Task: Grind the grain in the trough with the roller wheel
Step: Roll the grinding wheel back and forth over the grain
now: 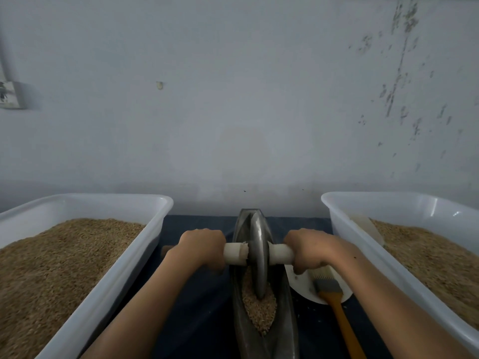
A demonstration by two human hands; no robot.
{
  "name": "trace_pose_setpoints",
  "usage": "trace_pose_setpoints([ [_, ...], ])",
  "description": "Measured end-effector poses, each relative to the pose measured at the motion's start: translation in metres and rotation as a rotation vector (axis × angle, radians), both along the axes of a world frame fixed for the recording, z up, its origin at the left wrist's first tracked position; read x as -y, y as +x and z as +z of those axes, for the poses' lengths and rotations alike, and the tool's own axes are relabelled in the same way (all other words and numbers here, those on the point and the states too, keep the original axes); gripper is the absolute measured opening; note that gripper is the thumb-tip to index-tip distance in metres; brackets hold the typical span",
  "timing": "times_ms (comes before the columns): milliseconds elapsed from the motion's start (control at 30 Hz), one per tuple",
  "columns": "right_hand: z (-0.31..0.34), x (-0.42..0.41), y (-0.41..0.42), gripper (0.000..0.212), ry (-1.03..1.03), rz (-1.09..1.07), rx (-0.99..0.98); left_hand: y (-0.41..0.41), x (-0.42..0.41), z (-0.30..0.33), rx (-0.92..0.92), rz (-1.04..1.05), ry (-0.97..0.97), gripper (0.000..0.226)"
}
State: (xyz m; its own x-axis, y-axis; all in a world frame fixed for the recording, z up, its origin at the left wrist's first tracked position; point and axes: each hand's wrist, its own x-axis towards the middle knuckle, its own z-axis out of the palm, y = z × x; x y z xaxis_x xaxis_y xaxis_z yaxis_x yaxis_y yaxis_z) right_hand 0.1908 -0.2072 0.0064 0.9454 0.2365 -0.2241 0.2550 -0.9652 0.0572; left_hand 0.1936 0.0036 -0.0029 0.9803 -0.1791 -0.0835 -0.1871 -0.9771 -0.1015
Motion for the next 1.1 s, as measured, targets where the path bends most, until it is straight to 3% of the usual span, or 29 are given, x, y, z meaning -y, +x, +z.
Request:
trace_pose_setpoints([
  [100, 0.001, 0.000, -0.001, 0.034, 0.010, 0.001, 0.001, 0.001, 0.000, 0.000, -0.042, 0.008, -0.017, 0.050],
  [300, -0.005, -0.003, 0.000, 0.025, 0.001, 0.013, 0.233, 0.003, 0.000, -0.005, 0.142, 0.014, -0.049, 0.037],
  [433, -0.007, -0.006, 0.001, 0.022, 0.025, 0.021, 0.335, 0.004, -0.001, -0.008, 0.167, 0.010, -0.078, 0.033],
  [767, 0.004, -0.001, -0.005, 0.037, 0.010, -0.019, -0.058, 0.002, -0.003, -0.001, -0.096, -0.012, -0.035, 0.050],
  [867, 0.001, -0.003, -0.003, 0.036, 0.002, -0.026, 0.013, 0.002, -0.003, -0.003, 0.002, -0.015, -0.022, 0.046],
  [1000, -0.006, -0.004, 0.002, 0.025, 0.000, -0.031, 0.230, 0.004, 0.002, -0.008, 0.261, -0.027, -0.008, 0.031],
  [1100, -0.012, -0.005, 0.004, 0.019, 0.042, -0.023, 0.383, 0.004, 0.001, -0.011, 0.301, -0.020, -0.040, 0.029],
])
